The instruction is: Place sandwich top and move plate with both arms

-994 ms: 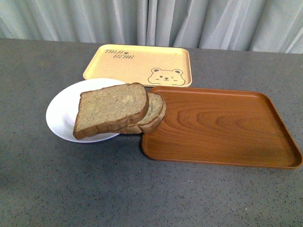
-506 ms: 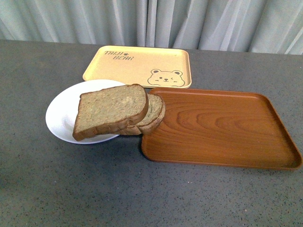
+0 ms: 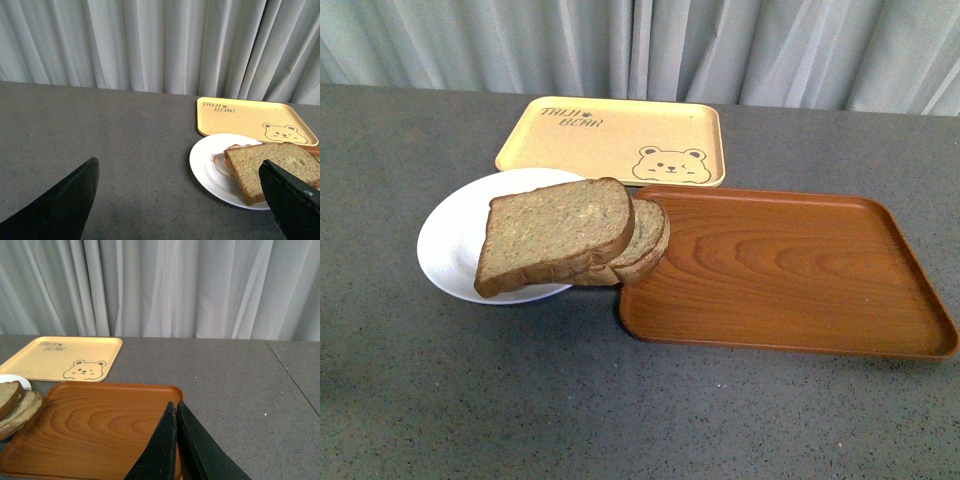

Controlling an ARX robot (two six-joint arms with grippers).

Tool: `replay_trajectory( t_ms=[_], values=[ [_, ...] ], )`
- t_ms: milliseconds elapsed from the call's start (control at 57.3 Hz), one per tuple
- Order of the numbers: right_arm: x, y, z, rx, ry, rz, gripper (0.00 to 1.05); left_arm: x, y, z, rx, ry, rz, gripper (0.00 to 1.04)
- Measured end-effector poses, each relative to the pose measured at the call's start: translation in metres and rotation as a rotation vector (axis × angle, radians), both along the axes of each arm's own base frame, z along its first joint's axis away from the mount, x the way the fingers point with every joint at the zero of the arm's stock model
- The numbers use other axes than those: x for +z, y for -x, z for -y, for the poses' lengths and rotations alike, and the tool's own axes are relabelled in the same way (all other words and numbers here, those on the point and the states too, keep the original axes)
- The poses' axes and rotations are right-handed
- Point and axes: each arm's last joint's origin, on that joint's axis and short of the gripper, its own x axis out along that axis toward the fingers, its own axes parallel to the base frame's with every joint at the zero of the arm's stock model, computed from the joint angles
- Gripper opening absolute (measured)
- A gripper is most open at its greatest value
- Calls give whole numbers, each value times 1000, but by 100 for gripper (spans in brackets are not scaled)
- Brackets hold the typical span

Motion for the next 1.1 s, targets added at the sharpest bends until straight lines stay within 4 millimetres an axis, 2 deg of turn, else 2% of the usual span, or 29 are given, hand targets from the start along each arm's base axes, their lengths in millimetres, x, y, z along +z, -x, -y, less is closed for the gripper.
replay_trajectory(
  t_ms=[558,698,1029,1099],
  values=[
    [0,11,0,0,0,1,2,0,0,0,0,0,0,96],
    [-4,22,0,1,0,-14,2,0,0,0,0,0,0,96],
    [-3,23,0,2,0,-4,2,0,0,0,0,0,0,96],
    [-3,23,0,2,2,-5,13,0,0,0,0,0,0,96]
  ],
)
